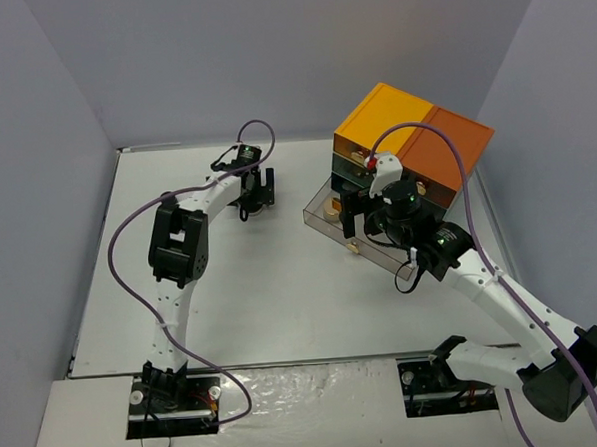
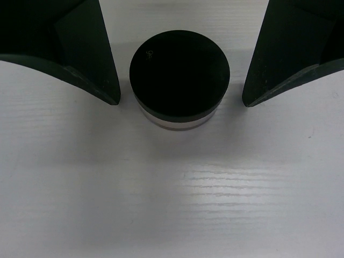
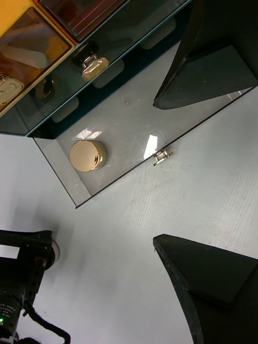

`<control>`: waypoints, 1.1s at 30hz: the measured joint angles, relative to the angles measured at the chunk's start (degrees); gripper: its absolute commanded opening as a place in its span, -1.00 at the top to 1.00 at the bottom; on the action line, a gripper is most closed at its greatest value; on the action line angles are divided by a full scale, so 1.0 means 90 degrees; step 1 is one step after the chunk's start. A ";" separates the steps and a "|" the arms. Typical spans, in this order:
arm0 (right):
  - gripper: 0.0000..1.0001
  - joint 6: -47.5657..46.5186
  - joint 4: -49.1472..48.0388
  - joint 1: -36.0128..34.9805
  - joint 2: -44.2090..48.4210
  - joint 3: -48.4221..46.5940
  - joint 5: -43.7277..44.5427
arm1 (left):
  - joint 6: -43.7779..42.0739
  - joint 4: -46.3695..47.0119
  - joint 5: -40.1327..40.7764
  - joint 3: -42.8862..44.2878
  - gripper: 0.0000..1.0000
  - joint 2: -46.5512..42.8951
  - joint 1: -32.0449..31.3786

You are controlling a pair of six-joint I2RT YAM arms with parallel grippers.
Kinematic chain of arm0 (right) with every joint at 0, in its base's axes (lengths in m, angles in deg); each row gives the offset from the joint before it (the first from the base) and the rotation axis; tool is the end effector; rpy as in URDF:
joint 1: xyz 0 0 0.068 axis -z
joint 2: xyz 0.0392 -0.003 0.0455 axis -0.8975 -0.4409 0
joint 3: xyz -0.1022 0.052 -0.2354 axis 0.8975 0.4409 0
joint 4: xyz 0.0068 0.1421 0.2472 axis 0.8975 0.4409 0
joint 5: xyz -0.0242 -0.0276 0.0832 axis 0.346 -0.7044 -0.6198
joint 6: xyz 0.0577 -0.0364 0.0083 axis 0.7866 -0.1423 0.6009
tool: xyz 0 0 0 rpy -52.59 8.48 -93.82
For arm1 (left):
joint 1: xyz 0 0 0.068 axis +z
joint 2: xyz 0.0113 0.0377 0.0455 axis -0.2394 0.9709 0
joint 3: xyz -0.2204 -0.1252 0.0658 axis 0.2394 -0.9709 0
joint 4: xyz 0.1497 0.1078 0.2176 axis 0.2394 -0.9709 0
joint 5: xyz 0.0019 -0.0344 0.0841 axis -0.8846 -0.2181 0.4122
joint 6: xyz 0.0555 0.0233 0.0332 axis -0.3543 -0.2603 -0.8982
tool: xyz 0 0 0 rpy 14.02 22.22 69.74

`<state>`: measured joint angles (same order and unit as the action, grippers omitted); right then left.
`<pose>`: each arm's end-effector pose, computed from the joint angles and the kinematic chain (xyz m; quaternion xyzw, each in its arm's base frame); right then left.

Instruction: Organize the makeup

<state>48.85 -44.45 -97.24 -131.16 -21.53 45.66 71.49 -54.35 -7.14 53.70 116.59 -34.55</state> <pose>0.2565 0.1625 0.3416 -0.1385 0.7725 0.1859 0.5911 0.5062 -0.1886 0.1476 -0.0053 0.9441 -0.0961 0.3153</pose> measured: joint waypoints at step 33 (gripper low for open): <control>-1.00 -0.0055 0.0048 0.0011 0.0120 0.0132 0.0006 | 0.1298 0.0902 0.0429 -0.3946 0.43 -0.2731 -0.3443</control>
<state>48.36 -44.02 -97.15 -130.08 -20.35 45.71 83.17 -46.24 -3.27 18.18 92.01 -65.54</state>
